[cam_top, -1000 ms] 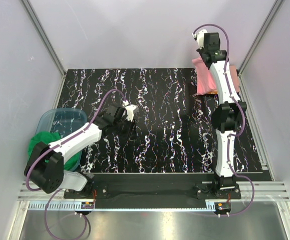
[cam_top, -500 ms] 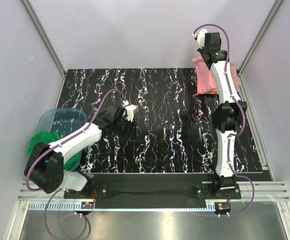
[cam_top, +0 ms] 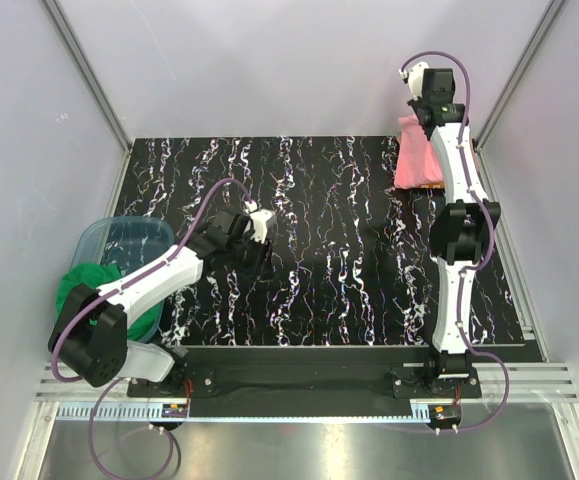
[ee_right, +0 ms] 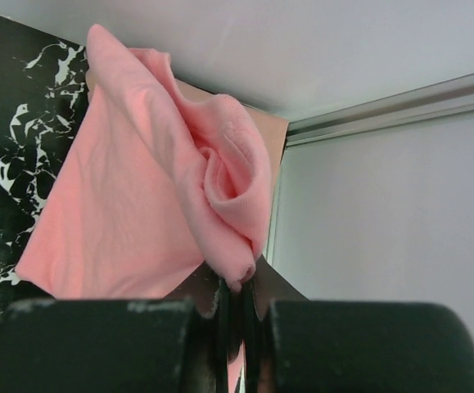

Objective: Fold and stack the t-shirts
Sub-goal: Neatly place the folded tshirt to the corner

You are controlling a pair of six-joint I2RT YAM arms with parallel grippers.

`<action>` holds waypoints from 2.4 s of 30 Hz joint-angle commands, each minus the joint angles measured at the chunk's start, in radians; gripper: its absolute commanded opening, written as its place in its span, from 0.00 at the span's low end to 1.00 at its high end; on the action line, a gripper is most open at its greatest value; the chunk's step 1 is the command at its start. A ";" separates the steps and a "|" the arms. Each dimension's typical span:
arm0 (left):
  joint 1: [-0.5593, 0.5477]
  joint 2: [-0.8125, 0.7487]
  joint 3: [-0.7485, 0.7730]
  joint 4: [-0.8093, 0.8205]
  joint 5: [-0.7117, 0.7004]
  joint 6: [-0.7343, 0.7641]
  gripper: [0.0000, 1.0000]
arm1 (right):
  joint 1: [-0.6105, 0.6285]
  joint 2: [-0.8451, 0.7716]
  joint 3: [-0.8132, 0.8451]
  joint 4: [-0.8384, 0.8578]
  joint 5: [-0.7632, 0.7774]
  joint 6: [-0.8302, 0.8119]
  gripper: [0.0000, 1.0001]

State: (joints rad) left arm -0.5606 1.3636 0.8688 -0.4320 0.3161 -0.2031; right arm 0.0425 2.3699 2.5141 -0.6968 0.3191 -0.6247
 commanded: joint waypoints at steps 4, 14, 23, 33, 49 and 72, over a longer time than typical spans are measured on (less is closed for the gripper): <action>0.005 0.006 0.013 0.016 0.029 0.005 0.41 | -0.021 0.026 0.037 0.088 -0.028 -0.013 0.00; 0.005 0.031 0.027 0.012 0.026 0.007 0.41 | -0.036 0.092 0.086 0.109 -0.051 -0.017 0.00; 0.005 0.061 0.030 0.016 0.032 0.005 0.41 | -0.075 0.158 0.124 0.152 -0.061 -0.018 0.00; 0.007 0.109 0.055 0.004 0.021 0.018 0.41 | -0.108 0.230 0.163 0.209 -0.089 -0.026 0.00; 0.008 0.187 0.091 0.003 0.028 0.005 0.40 | -0.138 0.307 0.212 0.321 -0.121 -0.027 0.00; 0.007 0.232 0.131 -0.005 0.032 -0.028 0.40 | -0.222 0.393 0.241 0.410 -0.253 0.060 0.00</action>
State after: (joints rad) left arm -0.5568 1.5890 0.9642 -0.4545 0.3298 -0.2157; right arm -0.1688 2.7529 2.6930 -0.3775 0.1131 -0.6006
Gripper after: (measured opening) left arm 0.403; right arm 0.045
